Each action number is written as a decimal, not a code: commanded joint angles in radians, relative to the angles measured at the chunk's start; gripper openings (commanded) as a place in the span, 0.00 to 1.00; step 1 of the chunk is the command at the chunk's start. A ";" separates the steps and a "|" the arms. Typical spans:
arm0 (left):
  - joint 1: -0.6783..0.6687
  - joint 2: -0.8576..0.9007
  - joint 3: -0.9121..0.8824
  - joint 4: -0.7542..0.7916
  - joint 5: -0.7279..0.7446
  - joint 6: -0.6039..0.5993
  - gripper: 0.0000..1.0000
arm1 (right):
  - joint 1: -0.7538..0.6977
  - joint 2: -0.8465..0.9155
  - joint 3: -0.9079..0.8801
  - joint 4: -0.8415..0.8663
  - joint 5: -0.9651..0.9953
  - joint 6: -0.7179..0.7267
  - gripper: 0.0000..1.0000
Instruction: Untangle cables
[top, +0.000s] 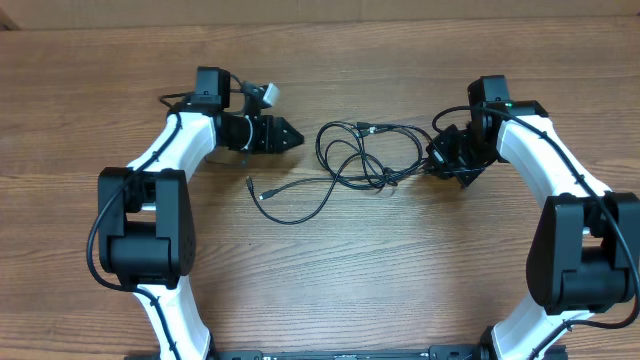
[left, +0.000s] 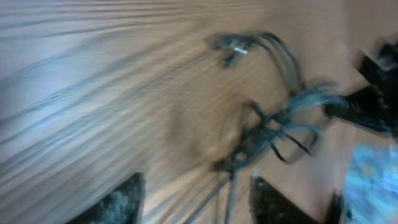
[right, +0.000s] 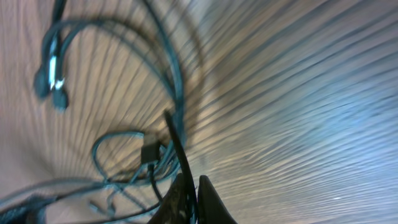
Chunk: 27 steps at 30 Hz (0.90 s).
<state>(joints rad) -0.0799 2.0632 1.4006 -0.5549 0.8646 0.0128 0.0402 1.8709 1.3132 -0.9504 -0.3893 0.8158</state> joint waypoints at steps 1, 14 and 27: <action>-0.022 0.009 0.016 -0.003 0.128 0.107 0.70 | 0.013 -0.031 0.006 0.014 -0.115 -0.030 0.04; -0.101 0.009 0.016 -0.025 0.250 -0.071 0.50 | 0.076 -0.031 0.003 0.060 -0.090 -0.036 0.04; -0.360 0.009 0.016 0.088 -0.301 -0.510 0.68 | 0.077 -0.031 -0.007 0.063 -0.030 -0.060 0.04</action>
<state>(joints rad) -0.3790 2.0632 1.4025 -0.5026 0.8116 -0.3519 0.1158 1.8709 1.3132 -0.8906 -0.4576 0.7807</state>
